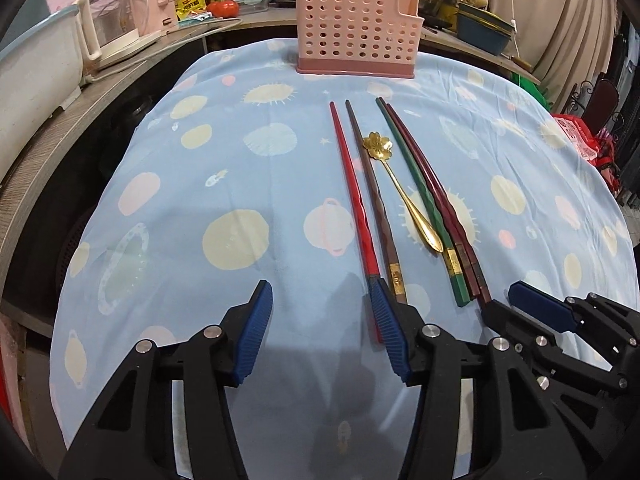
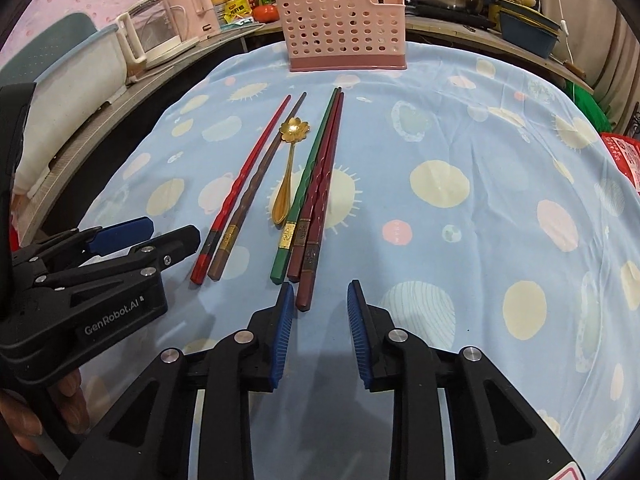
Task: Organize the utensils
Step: 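Grasp a dark brown chopstick with the right tool while the left tool grasps a red chopstick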
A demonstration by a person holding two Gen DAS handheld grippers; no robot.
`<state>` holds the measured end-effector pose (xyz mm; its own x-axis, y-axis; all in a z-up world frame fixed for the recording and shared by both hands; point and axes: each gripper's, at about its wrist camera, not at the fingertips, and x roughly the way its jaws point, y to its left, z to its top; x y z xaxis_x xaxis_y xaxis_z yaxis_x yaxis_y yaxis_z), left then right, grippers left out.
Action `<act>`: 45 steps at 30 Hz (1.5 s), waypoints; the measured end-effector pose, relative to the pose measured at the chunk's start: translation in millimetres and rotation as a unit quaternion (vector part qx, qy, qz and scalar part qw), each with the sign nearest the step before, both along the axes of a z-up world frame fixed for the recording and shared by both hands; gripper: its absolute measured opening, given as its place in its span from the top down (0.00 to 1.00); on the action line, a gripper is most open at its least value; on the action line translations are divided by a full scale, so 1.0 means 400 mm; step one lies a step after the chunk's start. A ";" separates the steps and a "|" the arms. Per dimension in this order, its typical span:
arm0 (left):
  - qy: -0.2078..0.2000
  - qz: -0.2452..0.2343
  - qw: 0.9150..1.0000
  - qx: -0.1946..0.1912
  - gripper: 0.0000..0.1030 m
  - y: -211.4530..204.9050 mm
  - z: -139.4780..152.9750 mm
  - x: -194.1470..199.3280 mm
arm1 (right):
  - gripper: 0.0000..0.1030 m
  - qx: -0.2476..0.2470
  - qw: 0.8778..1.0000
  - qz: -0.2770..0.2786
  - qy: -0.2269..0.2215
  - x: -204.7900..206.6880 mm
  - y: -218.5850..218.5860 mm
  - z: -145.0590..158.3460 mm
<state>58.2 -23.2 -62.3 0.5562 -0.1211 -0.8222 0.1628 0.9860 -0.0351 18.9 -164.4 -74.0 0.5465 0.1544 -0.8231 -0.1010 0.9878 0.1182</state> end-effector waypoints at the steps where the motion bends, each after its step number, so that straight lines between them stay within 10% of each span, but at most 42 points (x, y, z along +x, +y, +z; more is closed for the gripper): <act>1: 0.001 0.000 1.000 0.001 0.52 -0.001 -0.003 0.001 | 0.79 0.000 1.000 -0.002 0.001 0.004 -0.004 -0.001; 29: 0.014 -0.015 1.000 -0.022 0.54 -0.028 -0.018 0.018 | 0.92 0.014 1.000 -0.019 0.004 0.065 -0.037 -0.010; 45: 0.013 -0.011 1.000 -0.018 0.93 -0.005 -0.022 0.020 | 0.93 0.009 1.000 -0.015 -0.002 0.069 -0.032 -0.009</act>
